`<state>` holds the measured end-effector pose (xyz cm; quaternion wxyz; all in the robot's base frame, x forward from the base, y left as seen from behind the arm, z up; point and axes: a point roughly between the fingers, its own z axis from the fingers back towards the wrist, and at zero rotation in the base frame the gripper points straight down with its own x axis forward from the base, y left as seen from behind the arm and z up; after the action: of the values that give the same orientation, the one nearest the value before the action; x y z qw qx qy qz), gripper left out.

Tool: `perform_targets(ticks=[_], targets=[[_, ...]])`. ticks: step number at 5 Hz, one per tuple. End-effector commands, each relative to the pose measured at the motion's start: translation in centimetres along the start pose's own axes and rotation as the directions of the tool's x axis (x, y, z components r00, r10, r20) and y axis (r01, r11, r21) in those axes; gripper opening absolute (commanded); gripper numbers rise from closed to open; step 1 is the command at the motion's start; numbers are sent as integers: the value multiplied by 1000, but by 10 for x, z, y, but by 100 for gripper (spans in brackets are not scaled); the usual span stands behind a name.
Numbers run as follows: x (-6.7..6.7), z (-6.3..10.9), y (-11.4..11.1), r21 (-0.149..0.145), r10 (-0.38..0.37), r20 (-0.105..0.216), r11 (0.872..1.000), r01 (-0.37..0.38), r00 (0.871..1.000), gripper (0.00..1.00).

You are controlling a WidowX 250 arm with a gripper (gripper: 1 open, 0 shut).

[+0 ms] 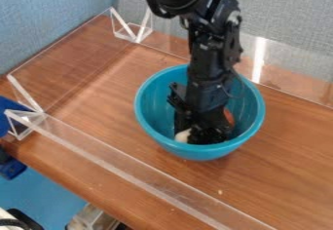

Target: Remove the mushroom from inside the blue bowl and put it on the table

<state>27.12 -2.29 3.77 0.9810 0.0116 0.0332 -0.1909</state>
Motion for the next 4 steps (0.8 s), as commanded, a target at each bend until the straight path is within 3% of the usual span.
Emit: perform_targets(ticks=[1, 3, 4], targets=[[6, 27, 11, 29, 16, 81, 999, -18, 997, 0], [4, 44, 25, 45, 40, 105, 998, -45, 994, 0], [1, 60, 42, 61, 82, 132, 994, -91, 988, 0]])
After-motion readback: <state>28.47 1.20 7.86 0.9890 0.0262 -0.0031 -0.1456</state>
